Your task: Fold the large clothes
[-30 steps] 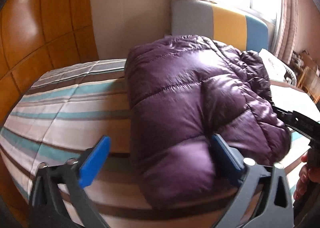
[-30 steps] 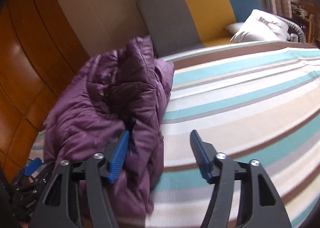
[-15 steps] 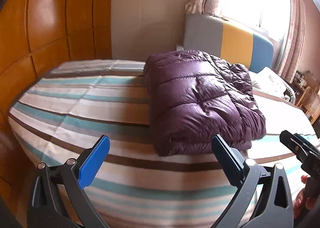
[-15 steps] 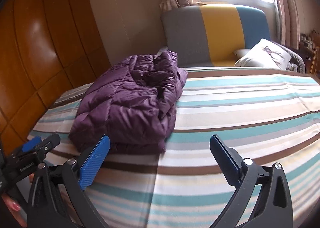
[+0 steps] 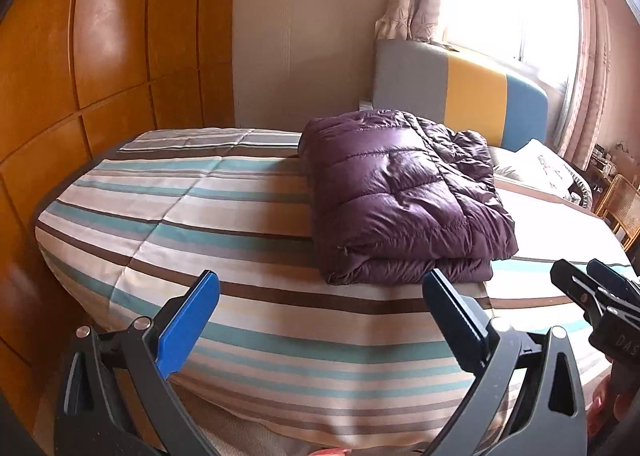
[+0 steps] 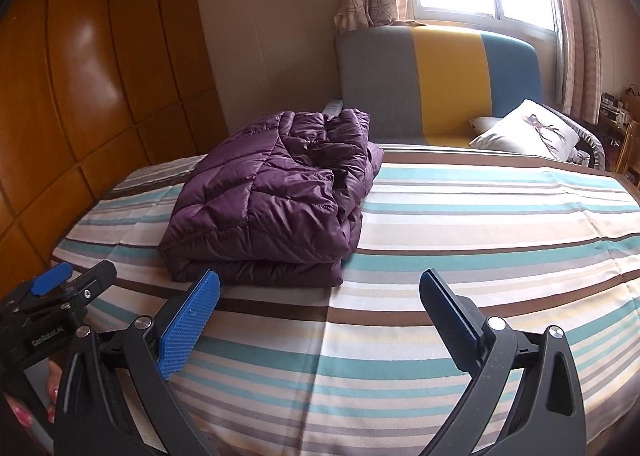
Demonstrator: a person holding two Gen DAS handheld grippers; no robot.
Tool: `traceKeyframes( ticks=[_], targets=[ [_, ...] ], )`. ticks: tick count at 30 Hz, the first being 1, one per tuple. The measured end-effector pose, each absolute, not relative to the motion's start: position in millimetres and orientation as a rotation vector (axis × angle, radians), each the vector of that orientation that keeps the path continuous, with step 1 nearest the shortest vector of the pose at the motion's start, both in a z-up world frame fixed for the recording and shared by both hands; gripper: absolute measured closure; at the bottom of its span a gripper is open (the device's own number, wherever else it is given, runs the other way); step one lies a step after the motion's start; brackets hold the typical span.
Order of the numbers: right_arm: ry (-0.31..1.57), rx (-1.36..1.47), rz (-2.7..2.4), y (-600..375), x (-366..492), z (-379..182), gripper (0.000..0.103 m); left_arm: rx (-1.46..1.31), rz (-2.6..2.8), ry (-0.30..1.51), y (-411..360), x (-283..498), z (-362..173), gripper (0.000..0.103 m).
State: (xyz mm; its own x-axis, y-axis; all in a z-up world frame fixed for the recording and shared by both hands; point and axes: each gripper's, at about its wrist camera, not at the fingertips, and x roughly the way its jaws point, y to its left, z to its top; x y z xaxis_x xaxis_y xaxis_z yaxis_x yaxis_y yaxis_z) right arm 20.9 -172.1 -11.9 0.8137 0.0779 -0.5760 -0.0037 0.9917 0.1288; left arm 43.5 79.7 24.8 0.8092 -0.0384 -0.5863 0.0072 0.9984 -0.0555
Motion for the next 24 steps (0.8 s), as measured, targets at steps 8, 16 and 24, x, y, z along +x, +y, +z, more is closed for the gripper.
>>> traceKeyframes(
  ticks=[8,16,24],
  targets=[
    [0.591,0.112,0.038,-169.9,19.0,-5.6,0.003,-0.055,-0.042,0.612,78.8,39.0,28.6,0.002],
    [0.595,0.112,0.043,-169.1,20.5,-6.9,0.003,-0.044,-0.046,0.604,76.3,36.9,30.7,0.002],
    [0.604,0.130,0.036,-174.5,21.3,-8.2,0.003,-0.055,-0.043,0.614,78.6,39.4,28.7,0.002]
  ],
)
